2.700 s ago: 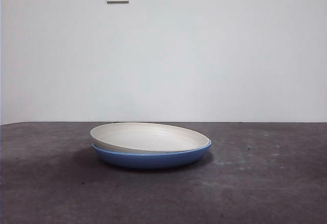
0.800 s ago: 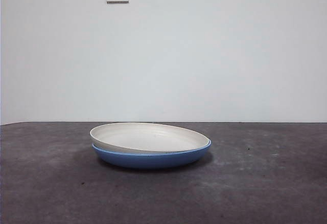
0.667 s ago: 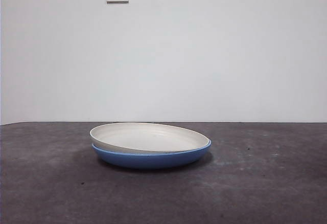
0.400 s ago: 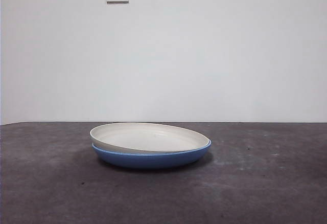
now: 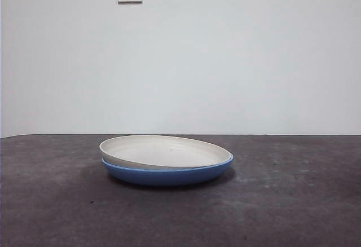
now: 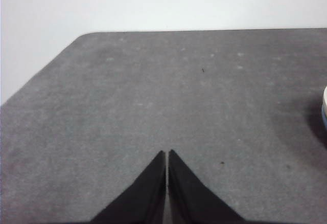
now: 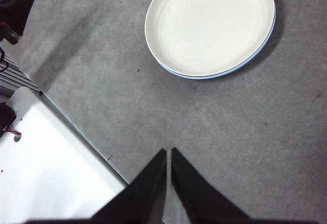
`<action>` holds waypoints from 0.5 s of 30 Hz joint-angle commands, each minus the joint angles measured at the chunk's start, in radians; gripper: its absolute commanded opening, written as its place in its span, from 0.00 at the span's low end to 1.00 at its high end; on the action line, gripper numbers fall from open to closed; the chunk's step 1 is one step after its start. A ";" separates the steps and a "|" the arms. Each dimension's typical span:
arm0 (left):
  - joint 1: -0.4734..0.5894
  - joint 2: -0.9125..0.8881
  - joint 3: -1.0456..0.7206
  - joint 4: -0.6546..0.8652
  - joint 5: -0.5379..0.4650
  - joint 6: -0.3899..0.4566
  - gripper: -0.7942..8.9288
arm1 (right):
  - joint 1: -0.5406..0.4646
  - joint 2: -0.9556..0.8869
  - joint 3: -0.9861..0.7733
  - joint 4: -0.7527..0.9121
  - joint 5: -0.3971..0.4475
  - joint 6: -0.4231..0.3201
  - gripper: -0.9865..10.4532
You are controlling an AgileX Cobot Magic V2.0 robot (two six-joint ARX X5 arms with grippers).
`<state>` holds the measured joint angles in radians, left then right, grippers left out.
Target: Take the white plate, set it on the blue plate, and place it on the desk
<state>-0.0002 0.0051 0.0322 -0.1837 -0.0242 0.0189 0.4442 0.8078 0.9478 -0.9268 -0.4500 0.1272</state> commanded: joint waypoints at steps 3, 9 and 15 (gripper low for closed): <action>0.002 -0.002 -0.021 -0.004 -0.002 -0.064 0.09 | 0.006 0.007 0.019 0.010 -0.002 -0.011 0.09; 0.002 -0.002 -0.021 -0.004 -0.002 -0.064 0.09 | 0.006 0.007 0.019 0.010 -0.002 -0.011 0.09; 0.002 -0.002 -0.021 -0.004 -0.002 -0.064 0.09 | 0.006 0.007 0.019 0.010 -0.002 -0.012 0.09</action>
<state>-0.0002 0.0051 0.0322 -0.1833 -0.0242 -0.0425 0.4442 0.8078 0.9478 -0.9268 -0.4496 0.1272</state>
